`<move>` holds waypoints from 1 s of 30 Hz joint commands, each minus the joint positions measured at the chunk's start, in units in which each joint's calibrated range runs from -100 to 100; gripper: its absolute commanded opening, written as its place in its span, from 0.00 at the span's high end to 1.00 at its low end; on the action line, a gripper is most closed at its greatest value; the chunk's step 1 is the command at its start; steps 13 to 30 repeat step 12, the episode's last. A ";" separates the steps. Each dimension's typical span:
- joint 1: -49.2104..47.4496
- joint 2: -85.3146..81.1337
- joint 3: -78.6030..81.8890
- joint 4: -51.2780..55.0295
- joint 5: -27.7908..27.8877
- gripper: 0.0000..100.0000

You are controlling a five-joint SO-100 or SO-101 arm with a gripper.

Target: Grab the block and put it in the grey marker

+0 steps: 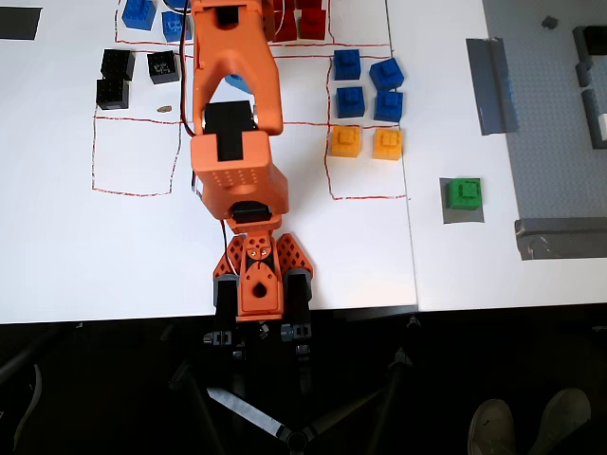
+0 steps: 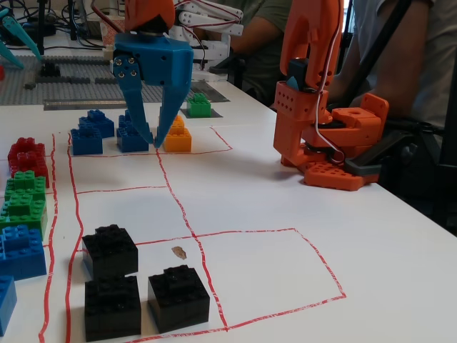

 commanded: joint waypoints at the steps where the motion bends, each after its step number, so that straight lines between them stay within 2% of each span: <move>1: -0.62 -3.97 -6.33 -0.62 -0.39 1.00; 30: -1.04 -3.80 -6.51 -0.62 -0.34 1.00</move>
